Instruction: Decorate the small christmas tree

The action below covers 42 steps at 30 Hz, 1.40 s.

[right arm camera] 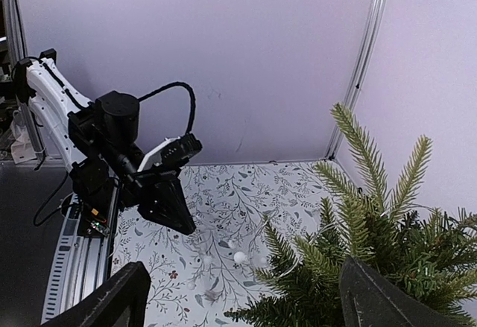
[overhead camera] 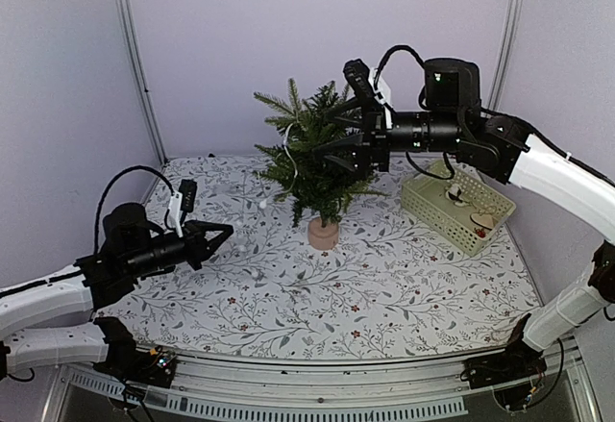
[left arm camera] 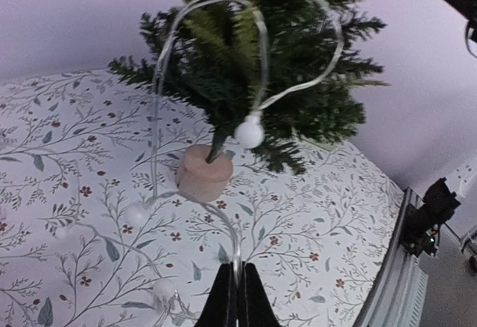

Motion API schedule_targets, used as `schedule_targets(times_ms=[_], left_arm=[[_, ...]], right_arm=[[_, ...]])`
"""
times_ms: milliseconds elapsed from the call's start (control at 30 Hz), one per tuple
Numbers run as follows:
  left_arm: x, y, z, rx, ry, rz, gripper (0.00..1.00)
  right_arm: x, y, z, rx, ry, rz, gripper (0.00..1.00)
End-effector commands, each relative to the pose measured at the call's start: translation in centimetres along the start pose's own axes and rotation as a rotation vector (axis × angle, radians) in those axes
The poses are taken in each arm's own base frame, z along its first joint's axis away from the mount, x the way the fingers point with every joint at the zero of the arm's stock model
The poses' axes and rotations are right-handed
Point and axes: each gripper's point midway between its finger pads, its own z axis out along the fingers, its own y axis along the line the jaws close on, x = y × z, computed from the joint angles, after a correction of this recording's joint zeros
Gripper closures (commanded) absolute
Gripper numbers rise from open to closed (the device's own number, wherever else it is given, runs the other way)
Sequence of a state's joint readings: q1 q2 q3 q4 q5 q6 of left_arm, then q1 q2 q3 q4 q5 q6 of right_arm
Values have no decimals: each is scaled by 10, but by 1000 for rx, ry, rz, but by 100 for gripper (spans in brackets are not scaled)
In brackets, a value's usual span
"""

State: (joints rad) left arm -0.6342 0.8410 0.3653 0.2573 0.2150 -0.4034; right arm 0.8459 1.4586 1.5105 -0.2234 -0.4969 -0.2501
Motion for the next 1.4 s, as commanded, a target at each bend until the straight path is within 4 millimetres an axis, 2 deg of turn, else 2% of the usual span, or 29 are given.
schedule_targets(times_ms=[0,133,267,367,467,567,767,867,1133,1200,1367], left_arm=[[-16,-54,-21,147,-7,73,100],[-43,-98,-46,276,-61,155,100],[-69,-150,-72,498,-90,227,100],[-73,-178,-78,628,-38,263,100],[-67,-195,-78,699,31,286,100],[-70,-207,-80,747,38,308,100],[-82,-215,-82,767,6,342,100],[-87,-216,-82,756,-11,359,100],[-91,-215,-73,732,-14,379,100],[-91,-215,-71,730,-10,380,100],[-95,-209,-62,676,-24,375,100]], right_arm=[[-9,6,-4,11,-14,-35,11],[-16,12,-3,-9,-27,-59,20],[-25,23,-1,-40,-47,-93,29],[-31,34,3,-73,-56,-124,35],[-33,49,14,-120,-45,-160,40],[-31,69,27,-175,-24,-202,43],[-11,113,51,-325,34,-245,46],[-3,128,56,-380,50,-231,46],[-9,135,57,-414,29,-203,49],[-9,134,60,-412,35,-199,54],[-4,137,68,-395,57,-194,74]])
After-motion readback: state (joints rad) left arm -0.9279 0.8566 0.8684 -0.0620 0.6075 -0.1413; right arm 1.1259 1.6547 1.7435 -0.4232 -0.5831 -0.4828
